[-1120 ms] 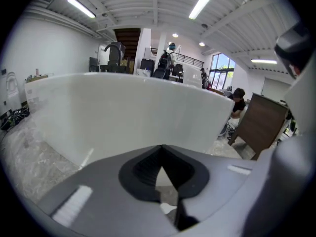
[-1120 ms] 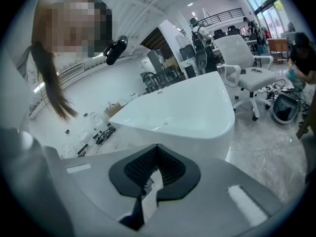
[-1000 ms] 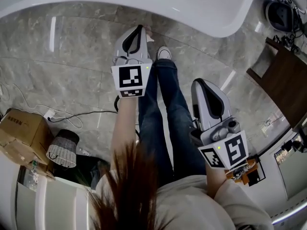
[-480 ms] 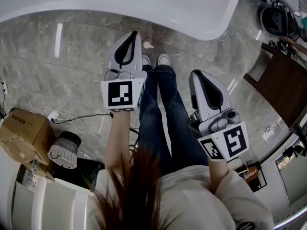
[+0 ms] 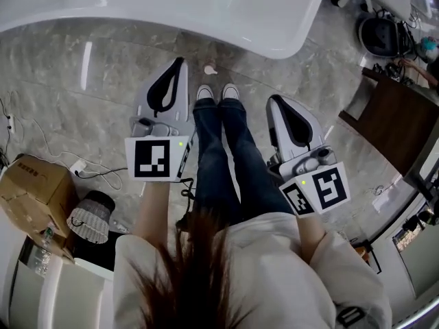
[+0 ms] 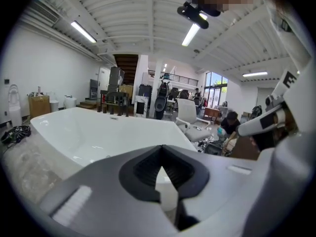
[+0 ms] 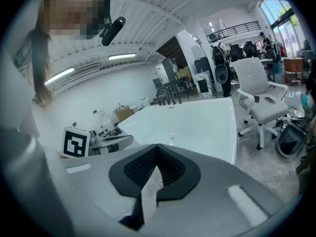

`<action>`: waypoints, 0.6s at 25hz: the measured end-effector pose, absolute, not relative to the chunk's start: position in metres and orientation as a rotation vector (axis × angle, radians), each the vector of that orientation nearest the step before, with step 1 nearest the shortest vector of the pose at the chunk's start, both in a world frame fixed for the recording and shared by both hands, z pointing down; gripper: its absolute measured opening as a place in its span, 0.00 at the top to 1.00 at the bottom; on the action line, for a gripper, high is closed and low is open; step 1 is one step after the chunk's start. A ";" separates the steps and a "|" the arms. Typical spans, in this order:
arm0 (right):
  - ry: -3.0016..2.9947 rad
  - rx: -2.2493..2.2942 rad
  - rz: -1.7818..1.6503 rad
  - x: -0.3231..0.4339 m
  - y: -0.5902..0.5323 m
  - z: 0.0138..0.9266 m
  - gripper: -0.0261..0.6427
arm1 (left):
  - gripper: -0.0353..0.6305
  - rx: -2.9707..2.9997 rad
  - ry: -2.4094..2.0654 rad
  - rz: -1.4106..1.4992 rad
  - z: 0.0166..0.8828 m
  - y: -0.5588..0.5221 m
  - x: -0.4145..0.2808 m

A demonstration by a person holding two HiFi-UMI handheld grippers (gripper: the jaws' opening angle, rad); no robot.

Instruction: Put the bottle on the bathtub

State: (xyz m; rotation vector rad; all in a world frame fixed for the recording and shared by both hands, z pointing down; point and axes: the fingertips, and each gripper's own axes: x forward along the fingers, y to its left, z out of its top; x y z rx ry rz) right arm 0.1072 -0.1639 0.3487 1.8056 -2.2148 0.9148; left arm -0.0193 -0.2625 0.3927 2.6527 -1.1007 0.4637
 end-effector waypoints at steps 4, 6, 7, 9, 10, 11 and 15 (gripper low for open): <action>-2.240 1.795 0.871 0.104 -0.163 0.318 0.97 | 0.88 2.627 -1.145 0.413 0.344 -0.256 -0.027; -2.249 1.792 0.857 0.101 -0.161 0.304 0.97 | 0.88 2.592 -1.169 0.367 0.320 -0.253 -0.029; -2.255 1.789 0.850 0.100 -0.161 0.296 0.97 | 0.88 2.600 -1.177 0.366 0.310 -0.251 -0.033; -2.268 1.782 0.826 0.097 -0.161 0.279 0.97 | 0.88 2.636 -1.193 0.376 0.293 -0.248 -0.039; -2.275 1.778 0.809 0.096 -0.162 0.270 0.97 | 0.88 2.641 -1.202 0.372 0.284 -0.247 -0.041; -2.283 1.774 0.790 0.095 -0.162 0.261 0.97 | 0.88 2.640 -1.214 0.359 0.275 -0.246 -0.043; -2.314 1.769 0.730 0.093 -0.160 0.231 0.97 | 0.88 2.638 -1.256 0.308 0.238 -0.239 -0.050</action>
